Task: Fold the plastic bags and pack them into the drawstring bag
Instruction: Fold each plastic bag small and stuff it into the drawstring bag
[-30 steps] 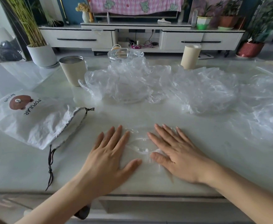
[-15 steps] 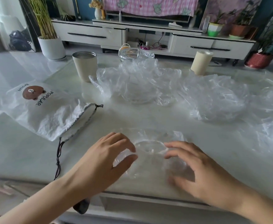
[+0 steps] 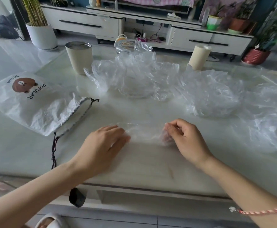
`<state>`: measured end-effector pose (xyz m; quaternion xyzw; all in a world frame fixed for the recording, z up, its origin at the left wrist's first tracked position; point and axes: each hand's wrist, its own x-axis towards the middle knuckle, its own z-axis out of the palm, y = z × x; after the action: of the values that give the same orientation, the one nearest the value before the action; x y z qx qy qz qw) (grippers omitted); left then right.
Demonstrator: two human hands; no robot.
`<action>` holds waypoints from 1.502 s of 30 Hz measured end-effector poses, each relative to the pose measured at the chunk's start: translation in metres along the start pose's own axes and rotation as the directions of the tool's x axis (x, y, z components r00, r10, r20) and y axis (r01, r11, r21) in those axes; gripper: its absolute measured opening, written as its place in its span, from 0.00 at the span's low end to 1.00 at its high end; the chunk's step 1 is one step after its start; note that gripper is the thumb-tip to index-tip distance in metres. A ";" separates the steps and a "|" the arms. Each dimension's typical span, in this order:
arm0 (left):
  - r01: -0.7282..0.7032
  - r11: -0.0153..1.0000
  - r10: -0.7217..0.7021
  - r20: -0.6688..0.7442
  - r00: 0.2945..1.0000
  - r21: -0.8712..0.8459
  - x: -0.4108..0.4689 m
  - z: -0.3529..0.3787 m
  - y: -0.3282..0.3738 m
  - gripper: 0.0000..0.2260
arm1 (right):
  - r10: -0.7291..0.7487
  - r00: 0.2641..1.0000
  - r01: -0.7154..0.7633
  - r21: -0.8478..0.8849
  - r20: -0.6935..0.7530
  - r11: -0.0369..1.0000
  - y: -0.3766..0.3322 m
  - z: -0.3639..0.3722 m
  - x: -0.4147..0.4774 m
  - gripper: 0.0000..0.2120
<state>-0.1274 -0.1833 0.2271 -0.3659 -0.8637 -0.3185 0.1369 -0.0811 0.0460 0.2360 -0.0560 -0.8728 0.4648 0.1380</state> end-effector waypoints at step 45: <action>0.383 0.830 -0.315 0.226 0.922 -0.406 0.050 -0.026 0.049 0.12 | 0.135 0.791 -0.361 0.276 0.597 0.891 -0.047 -0.023 -0.024 0.09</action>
<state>-0.1269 -0.1470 0.2921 -0.2459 -0.8285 -0.4974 -0.0757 -0.0500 0.0328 0.2826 -0.0050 -0.7528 0.6329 -0.1807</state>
